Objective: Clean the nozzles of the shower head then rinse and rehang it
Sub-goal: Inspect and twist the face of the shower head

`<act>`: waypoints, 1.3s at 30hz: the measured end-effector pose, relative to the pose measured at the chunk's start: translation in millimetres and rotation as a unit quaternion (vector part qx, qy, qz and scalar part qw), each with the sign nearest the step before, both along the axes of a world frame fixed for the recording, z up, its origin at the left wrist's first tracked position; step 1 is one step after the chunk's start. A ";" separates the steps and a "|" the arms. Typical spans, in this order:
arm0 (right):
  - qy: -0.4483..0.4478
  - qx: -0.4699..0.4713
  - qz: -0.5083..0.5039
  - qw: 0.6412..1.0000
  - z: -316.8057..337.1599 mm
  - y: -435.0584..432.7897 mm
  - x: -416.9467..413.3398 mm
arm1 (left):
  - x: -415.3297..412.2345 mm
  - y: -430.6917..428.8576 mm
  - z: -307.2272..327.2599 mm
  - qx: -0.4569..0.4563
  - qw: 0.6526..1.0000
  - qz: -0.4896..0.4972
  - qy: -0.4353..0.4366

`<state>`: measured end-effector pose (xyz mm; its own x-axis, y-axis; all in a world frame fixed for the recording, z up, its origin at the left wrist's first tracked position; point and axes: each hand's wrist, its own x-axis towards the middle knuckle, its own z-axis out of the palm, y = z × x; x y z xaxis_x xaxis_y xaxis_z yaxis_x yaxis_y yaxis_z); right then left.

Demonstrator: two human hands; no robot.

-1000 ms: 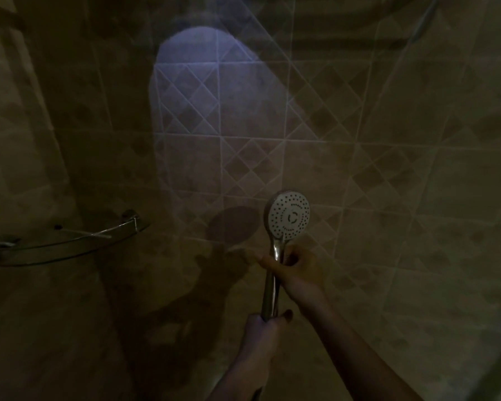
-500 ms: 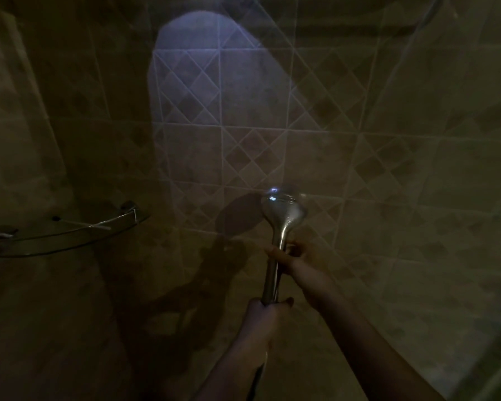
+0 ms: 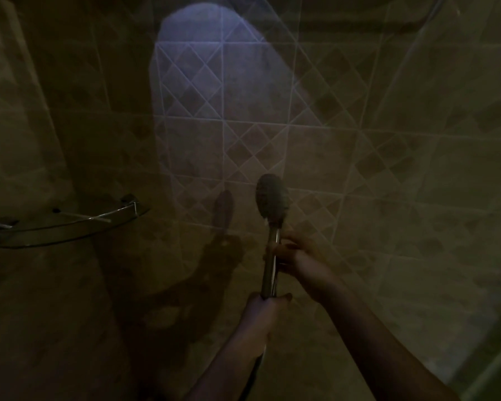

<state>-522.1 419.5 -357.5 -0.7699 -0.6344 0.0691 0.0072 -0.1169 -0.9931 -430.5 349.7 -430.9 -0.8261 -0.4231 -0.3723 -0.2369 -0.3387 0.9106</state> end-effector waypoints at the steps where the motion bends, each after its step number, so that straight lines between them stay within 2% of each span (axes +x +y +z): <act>1: -0.022 -0.021 0.031 0.999 0.3 1.8 -0.2 | -0.3 -0.1 0.2 0.000 1.000 0.000 0.000; 3: -0.047 -0.042 0.072 0.995 1.5 3.3 1.9 | -0.9 -0.1 0.8 0.002 1.000 0.000 0.000; 5: -0.037 -0.036 0.071 0.996 3.1 2.5 4.6 | -2.8 -1.8 -0.1 0.006 1.000 0.002 0.004; 9: 0.076 0.021 0.020 0.997 5.5 1.5 6.8 | 0.4 -2.9 2.3 -0.003 1.000 -0.007 -0.007; 10: 0.082 0.023 0.008 0.996 4.7 1.1 6.2 | 0.0 -3.5 1.1 -0.003 1.000 -0.003 -0.008; 14: -0.030 -0.053 0.063 0.996 0.9 3.7 6.9 | 2.1 -0.9 0.6 -0.001 1.000 -0.017 0.001; 18: -0.041 -0.053 0.044 0.997 1.1 2.6 12.1 | 2.8 1.7 0.9 -0.004 1.000 -0.005 0.010; 23: 0.115 0.009 -0.022 0.993 1.8 4.0 16.8 | 2.4 1.4 -1.4 -0.008 1.000 0.001 0.005; 24: 0.124 0.009 -0.028 0.992 2.2 4.7 16.7 | 2.6 1.2 -2.2 -0.007 1.000 0.002 0.005; 28: 0.026 -0.033 0.001 0.999 1.3 4.9 15.8 | 2.6 3.0 -3.4 -0.020 1.000 0.004 0.016; 31: 0.007 -0.030 -0.007 0.999 -1.3 4.4 16.8 | 3.6 3.4 -4.4 -0.024 1.000 0.005 0.014; 34: 0.093 0.028 -0.032 0.995 0.9 4.7 22.2 | 5.1 0.7 -4.3 -0.015 1.000 -0.001 0.003; 37: 0.189 0.083 -0.093 0.974 7.8 4.6 26.2 | 9.5 -1.4 -0.1 -0.014 1.000 -0.016 -0.003; 39: 0.207 0.086 -0.098 0.970 12.3 4.2 26.3 | 11.4 -2.5 -0.2 -0.013 1.000 -0.015 0.004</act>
